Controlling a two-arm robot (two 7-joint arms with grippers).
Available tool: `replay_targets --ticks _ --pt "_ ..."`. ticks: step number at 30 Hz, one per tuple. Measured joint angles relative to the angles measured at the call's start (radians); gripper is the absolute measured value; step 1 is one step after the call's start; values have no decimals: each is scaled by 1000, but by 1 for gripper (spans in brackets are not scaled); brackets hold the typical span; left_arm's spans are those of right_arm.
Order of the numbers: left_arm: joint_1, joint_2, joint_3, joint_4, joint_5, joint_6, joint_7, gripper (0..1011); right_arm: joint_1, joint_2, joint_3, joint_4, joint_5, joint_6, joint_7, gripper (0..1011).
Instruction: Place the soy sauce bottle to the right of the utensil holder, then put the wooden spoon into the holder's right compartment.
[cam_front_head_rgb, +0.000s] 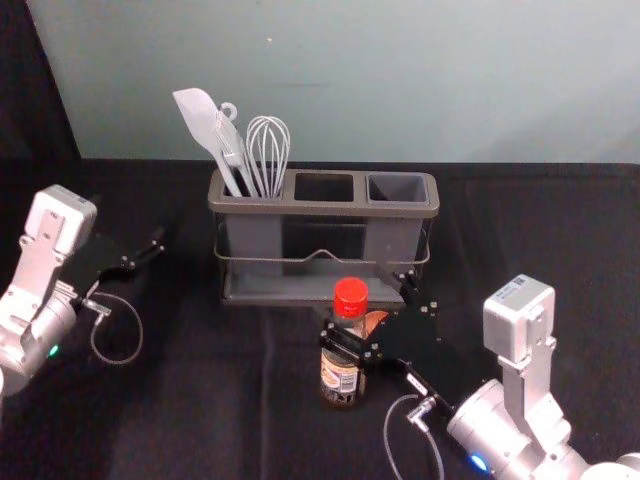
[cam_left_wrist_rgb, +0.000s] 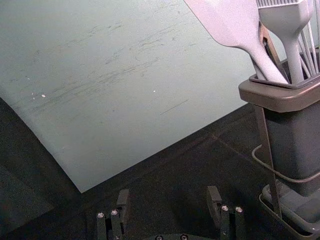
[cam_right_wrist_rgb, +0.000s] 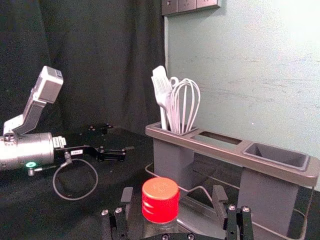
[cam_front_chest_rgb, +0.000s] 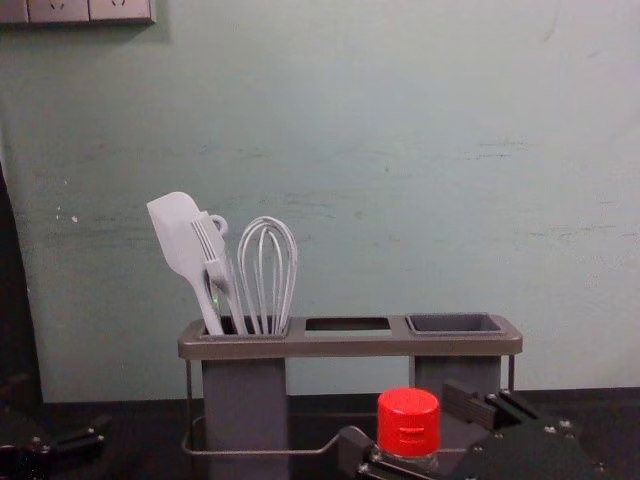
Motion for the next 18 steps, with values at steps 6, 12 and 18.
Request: replay_targets --ticks 6,12,18 --pt "0 0 0 0 0 0 0 1000 2 -16 8 1 -1 10 22 1002" --pt "0 0 0 0 0 0 0 1000 0 -33 18 7 5 11 43 1002" --pt "0 0 0 0 0 0 0 1000 -5 -47 28 11 4 9 60 1002"
